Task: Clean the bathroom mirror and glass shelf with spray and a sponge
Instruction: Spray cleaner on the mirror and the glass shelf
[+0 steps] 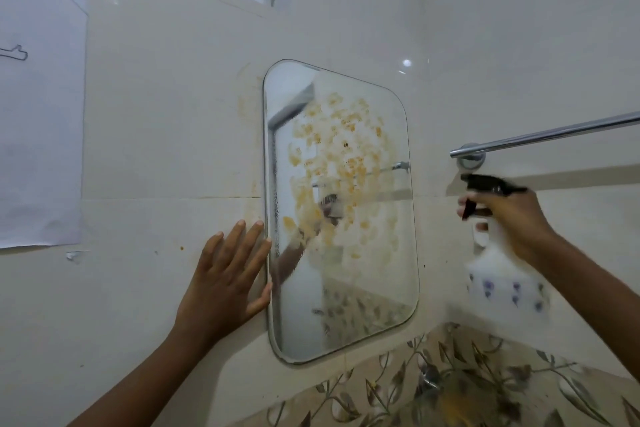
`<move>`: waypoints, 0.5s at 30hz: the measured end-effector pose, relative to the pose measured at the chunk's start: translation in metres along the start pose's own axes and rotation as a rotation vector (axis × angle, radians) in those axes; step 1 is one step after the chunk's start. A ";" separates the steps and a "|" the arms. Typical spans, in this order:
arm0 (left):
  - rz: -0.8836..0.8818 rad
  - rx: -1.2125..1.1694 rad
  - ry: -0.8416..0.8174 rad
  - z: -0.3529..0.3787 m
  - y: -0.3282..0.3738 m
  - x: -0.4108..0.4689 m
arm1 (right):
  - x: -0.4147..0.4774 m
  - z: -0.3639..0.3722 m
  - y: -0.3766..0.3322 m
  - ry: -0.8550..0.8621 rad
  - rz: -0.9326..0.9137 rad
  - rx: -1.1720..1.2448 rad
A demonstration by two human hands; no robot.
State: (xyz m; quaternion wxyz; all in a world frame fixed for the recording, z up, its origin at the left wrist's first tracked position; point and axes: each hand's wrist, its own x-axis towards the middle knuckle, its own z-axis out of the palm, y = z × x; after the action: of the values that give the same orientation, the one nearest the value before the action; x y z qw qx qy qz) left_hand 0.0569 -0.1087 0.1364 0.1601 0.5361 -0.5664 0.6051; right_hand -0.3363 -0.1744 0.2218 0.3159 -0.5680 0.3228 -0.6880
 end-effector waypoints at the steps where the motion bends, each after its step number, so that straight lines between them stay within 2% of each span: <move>1: 0.000 0.003 -0.003 0.000 0.000 0.000 | 0.012 0.004 -0.011 0.040 -0.021 0.015; 3: 0.000 0.010 -0.006 0.001 0.000 -0.001 | 0.034 0.010 -0.026 0.088 -0.035 0.043; 5: 0.005 0.017 -0.008 0.001 0.000 -0.001 | 0.046 0.018 -0.037 0.064 -0.040 0.066; 11: 0.003 0.002 0.009 0.001 0.001 0.000 | 0.022 0.056 -0.080 -0.257 -0.172 -0.027; 15: 0.001 -0.011 0.014 0.001 0.001 -0.001 | 0.002 0.067 -0.086 -0.413 -0.184 -0.033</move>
State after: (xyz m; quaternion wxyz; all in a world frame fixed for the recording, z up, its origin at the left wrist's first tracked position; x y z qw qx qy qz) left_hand 0.0567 -0.1096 0.1350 0.1667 0.5308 -0.5688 0.6057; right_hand -0.2762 -0.1309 0.3015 0.3018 -0.7290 0.2092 -0.5776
